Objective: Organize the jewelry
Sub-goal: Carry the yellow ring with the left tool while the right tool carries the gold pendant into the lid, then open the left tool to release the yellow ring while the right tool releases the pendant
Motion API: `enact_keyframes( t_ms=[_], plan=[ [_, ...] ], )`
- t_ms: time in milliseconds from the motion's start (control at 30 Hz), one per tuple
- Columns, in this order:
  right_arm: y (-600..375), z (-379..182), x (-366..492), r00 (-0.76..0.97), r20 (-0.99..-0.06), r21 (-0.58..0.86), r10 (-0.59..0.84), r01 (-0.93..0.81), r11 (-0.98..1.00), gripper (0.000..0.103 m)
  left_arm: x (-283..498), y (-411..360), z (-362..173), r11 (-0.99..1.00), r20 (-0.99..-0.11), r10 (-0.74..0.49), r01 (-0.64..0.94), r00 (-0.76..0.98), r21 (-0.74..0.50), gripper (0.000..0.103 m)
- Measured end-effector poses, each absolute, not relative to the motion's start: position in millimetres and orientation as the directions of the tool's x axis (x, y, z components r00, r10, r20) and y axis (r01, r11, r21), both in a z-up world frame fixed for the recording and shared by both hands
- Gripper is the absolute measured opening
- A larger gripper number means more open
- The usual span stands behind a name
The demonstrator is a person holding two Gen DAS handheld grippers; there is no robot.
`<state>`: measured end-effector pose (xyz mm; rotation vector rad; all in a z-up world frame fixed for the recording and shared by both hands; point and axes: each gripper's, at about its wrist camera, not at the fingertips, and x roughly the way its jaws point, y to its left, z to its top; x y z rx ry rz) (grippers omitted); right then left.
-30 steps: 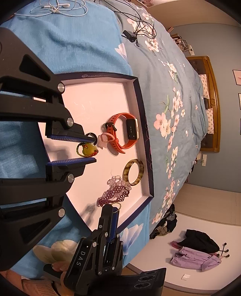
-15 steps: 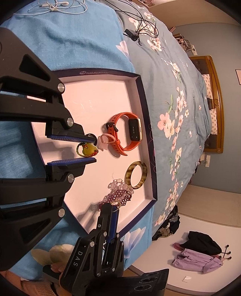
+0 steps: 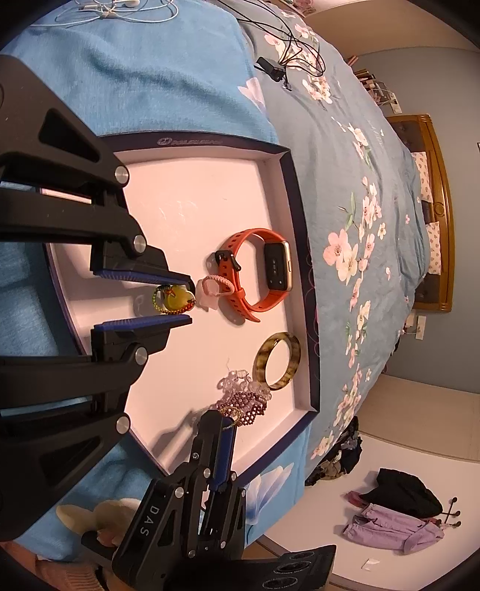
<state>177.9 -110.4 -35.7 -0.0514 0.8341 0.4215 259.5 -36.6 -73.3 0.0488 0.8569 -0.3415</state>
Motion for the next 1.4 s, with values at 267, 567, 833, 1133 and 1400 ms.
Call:
enact_keyframes(
  t_ms=[267, 567, 833, 1133, 1400],
  plan=[
    [-111.5, -36.5, 177.9, 0.605, -0.726, 0.11, 0.326, -0.365, 0.925, 0.011, 265.0, -37.4, -77.7, 0.942, -0.758, -0.283, 0.319, 0.588, -0.104, 0.017],
    [-116.9, -32.0, 174.8, 0.632, -0.713, 0.097, 0.305, -0.342, 0.935, 0.011, 262.0, -36.9, -78.7, 0.941, -0.755, -0.284, 0.323, 0.591, -0.101, 0.023],
    [-124.7, -25.3, 169.5, 0.647, -0.696, 0.117, 0.31, -0.324, 0.939, 0.013, 245.6, -35.3, -64.9, 0.942, -0.721, -0.276, 0.327, 0.635, -0.073, 0.036],
    [-133.8, -7.7, 139.7, 0.674, -0.659, 0.135, 0.335, -0.331, 0.934, 0.03, 213.7, -25.8, -43.8, 0.942, -0.673, -0.275, 0.331, 0.686, -0.047, 0.05],
    [-137.3, -2.4, 104.0, 0.665, -0.652, 0.139, 0.364, -0.368, 0.919, 0.035, 171.5, -15.9, -35.2, 0.92, -0.65, -0.332, 0.387, 0.684, -0.062, 0.051]
  ],
)
